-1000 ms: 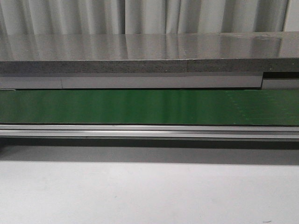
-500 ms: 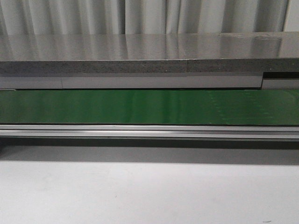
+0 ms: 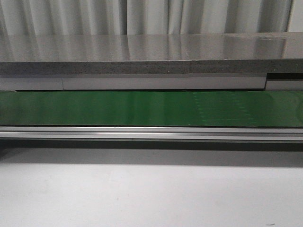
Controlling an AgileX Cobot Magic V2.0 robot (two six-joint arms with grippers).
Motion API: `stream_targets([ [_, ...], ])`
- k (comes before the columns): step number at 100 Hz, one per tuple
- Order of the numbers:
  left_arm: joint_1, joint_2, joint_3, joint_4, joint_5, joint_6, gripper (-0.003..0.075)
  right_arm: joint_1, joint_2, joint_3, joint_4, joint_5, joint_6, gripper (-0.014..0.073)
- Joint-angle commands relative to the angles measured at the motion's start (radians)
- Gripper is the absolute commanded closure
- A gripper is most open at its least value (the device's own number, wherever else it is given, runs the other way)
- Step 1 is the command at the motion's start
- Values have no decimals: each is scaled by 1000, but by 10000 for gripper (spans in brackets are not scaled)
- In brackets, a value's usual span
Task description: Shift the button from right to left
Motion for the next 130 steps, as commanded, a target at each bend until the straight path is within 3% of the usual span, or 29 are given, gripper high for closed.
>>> stream_targets([
  [1,-62,-59,-27,-20,-65,-29,741,-1,12,-26,1,-83,-6,661],
  [37,-235,-248,153,-27,-171,-59,741,-1,12,-26,1,-83,-6,661],
  [73,-240,-584,425,-46,-277,-62,741,-1,12,-26,1,-83,-6,661],
  [130,-240,-985,687,-44,-287,-62,741,-1,12,-26,1,-83,-6,661],
])
